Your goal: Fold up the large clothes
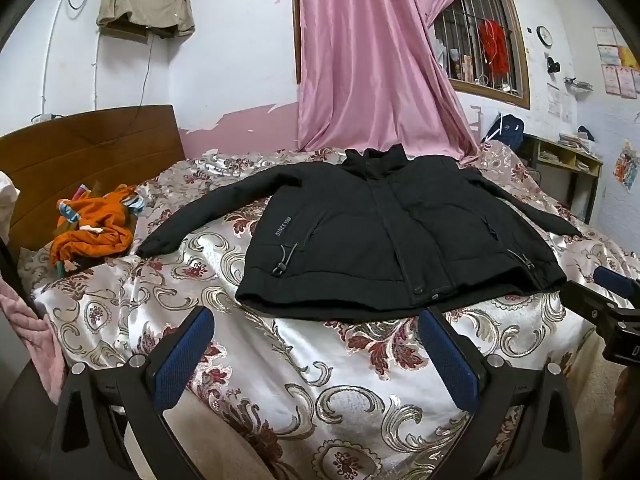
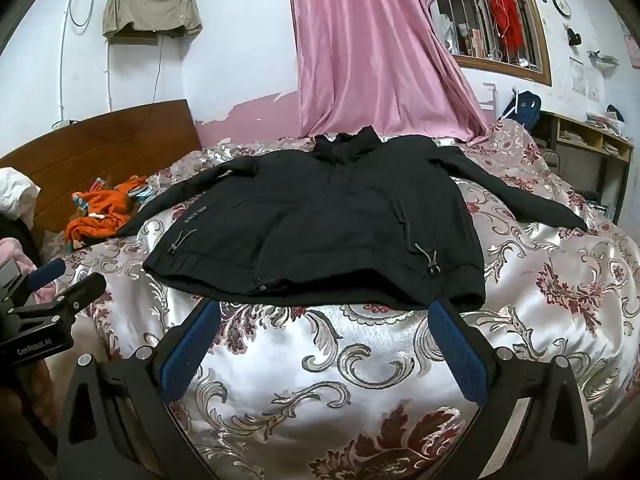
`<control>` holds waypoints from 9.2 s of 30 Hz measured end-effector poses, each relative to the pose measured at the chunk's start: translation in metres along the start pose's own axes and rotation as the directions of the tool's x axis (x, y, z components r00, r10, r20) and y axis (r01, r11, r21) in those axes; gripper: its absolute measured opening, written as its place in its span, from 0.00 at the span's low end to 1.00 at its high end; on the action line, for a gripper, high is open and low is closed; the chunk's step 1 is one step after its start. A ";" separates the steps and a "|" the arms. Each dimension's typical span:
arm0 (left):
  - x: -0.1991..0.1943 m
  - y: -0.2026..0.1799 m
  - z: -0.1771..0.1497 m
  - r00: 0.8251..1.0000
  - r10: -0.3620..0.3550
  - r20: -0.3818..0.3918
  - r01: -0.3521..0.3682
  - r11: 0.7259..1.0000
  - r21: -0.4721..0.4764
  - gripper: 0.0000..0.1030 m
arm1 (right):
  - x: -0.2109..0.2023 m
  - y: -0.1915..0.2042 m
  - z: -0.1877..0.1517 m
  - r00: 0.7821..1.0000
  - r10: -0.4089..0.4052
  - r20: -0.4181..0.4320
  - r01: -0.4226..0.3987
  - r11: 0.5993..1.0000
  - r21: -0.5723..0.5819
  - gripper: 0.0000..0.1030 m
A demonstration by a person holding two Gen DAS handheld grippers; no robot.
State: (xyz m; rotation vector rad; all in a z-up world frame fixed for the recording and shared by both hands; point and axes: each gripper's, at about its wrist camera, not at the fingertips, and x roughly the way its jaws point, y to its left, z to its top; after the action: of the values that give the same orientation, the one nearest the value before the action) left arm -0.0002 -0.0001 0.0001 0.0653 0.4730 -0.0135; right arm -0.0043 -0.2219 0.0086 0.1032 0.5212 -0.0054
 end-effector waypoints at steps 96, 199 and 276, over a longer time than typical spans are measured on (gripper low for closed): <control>0.004 0.004 0.001 1.000 0.018 -0.016 -0.019 1.000 -0.013 1.00 | 0.001 -0.001 -0.001 1.000 -0.001 -0.006 0.001 1.000 0.009 0.99; 0.445 -0.275 0.214 0.755 -0.313 -0.577 0.358 0.933 -0.038 0.99 | 0.245 -0.433 0.174 0.921 -0.382 0.071 0.220 0.664 0.715 0.07; 0.398 -0.148 0.207 0.851 -0.268 -0.452 0.312 0.950 0.023 0.07 | 0.298 -0.217 0.256 0.986 -0.098 -0.134 0.101 0.995 0.020 0.63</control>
State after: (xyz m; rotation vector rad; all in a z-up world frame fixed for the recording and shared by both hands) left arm 0.4438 -0.1606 -0.0064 0.0912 0.9410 -0.3274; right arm 0.3744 -0.4571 0.0596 0.1040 0.6589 -0.1035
